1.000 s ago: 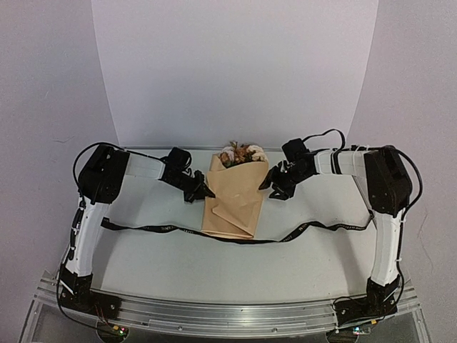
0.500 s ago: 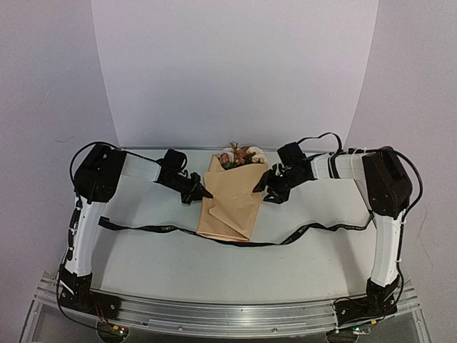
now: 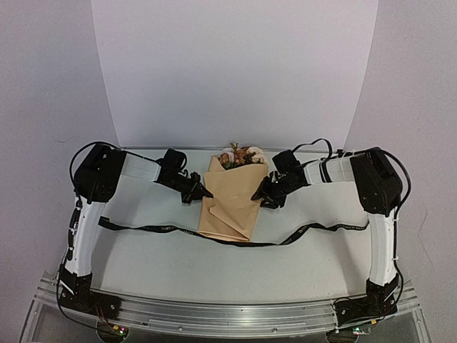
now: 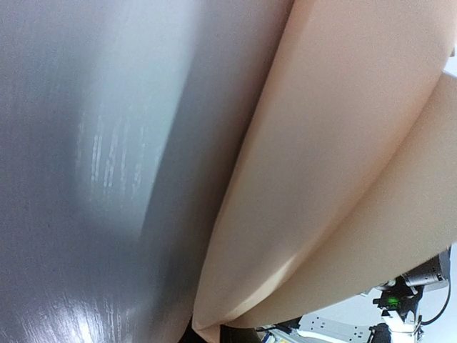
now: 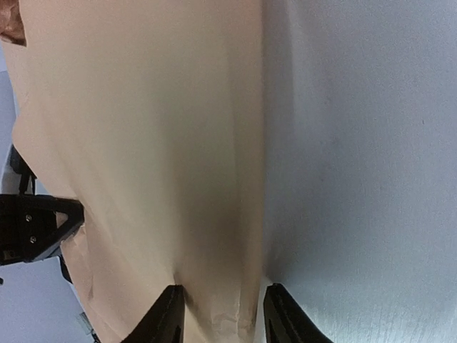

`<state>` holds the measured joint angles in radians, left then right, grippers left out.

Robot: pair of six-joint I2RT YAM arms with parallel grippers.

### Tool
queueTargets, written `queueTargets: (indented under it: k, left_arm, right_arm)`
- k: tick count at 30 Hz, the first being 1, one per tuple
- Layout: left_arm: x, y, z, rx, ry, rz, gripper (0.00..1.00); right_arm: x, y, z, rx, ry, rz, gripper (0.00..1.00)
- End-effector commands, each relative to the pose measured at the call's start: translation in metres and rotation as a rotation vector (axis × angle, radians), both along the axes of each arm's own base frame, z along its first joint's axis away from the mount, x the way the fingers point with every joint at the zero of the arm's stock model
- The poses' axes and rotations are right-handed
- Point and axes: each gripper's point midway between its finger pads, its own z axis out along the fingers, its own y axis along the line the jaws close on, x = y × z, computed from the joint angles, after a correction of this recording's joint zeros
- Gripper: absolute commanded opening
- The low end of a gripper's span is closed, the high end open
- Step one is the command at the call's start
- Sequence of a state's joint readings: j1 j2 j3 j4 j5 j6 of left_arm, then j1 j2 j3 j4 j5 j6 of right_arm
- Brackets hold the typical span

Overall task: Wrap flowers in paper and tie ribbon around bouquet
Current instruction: Pick up the folded bouquet from the center of the board, then place the folded bouquet on the ribbon.

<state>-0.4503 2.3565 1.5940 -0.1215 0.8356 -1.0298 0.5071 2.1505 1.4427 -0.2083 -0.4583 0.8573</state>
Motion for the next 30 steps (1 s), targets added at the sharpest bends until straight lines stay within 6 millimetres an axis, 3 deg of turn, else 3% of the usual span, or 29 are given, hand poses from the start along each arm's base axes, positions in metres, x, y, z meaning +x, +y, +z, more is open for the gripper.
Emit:
queueTargets:
  k: [1,5,10,23,30]
  left_arm:
    - [0.003,-0.001,0.03,-0.046,-0.046,-0.006,0.0]
    - [0.002,-0.001,0.034,-0.046,-0.05,-0.01,0.0]
    - [-0.003,0.002,0.04,-0.039,-0.058,-0.02,0.0]
    - [-0.031,0.016,0.043,-0.015,-0.057,-0.033,0.0]
    - [-0.063,0.02,0.039,0.011,-0.054,-0.054,0.0]
  right_arm:
    - [0.012,0.011,0.009,0.027,-0.035,-0.013,0.3]
    - [0.015,0.012,0.026,0.04,-0.047,-0.03,0.14]
    - [0.013,0.011,0.046,0.038,-0.051,-0.031,0.06]
    - [-0.005,0.008,0.068,0.053,-0.036,-0.026,0.04]
    - [-0.036,0.01,0.064,0.019,-0.019,-0.003,0.04]
